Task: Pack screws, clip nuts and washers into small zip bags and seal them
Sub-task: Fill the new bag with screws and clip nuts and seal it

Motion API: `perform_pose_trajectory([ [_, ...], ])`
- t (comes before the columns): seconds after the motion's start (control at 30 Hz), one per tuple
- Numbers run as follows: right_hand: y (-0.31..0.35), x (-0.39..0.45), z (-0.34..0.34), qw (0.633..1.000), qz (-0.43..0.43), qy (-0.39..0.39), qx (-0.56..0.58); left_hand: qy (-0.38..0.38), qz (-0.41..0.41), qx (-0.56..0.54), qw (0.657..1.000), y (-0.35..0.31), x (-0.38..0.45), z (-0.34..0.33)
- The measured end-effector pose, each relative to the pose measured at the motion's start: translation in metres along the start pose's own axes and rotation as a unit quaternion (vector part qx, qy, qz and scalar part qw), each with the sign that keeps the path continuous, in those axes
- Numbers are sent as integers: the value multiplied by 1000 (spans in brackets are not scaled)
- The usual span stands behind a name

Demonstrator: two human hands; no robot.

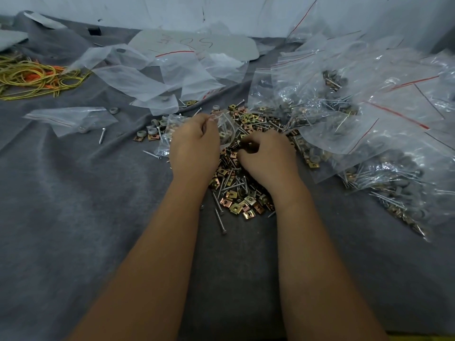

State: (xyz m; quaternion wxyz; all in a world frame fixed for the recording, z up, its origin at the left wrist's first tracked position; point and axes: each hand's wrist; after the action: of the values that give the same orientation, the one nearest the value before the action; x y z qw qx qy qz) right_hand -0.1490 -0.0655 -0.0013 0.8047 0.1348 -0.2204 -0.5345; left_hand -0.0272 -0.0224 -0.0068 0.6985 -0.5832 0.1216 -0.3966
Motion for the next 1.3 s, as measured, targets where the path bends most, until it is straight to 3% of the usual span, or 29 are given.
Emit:
perform_pose_trajectory([
  [0.1, 0, 0, 1, 999, -10, 4, 37, 4, 4, 1, 1000, 0, 0, 0],
  [0.23, -3, 0, 0, 999, -35, -24, 3, 2, 3, 2, 1000, 0, 0, 1],
  [0.4, -2, -2, -1, 999, -13, 2, -31, 2, 5, 2, 1000, 0, 0, 0],
  [0.67, -1, 1, 0, 999, 9, -40, -1, 6, 13, 0, 1000, -1, 0, 0],
  [0.93, 1, -1, -1, 989, -10, -92, 114, 2, 11, -1, 1000, -1, 0, 0],
  [1.1, 18, -2, 1, 952, 35, -152, 262, 17, -11, 2, 1000, -2, -1, 1],
  [1.3, 24, 1, -13, 974, 99, -103, 178, 41, -31, 3, 999, -7, -2, 2],
])
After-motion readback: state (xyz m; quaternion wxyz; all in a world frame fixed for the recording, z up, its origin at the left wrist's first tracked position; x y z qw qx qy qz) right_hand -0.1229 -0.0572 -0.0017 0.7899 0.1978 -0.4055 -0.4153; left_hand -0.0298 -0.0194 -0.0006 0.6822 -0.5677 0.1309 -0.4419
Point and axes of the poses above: each hand's wrist, its own x-axis towards the middle knuckle, its own z-axis out of the back of the hand, y = z × x, and after that the axes turned 4 degrees about -x, right-handed
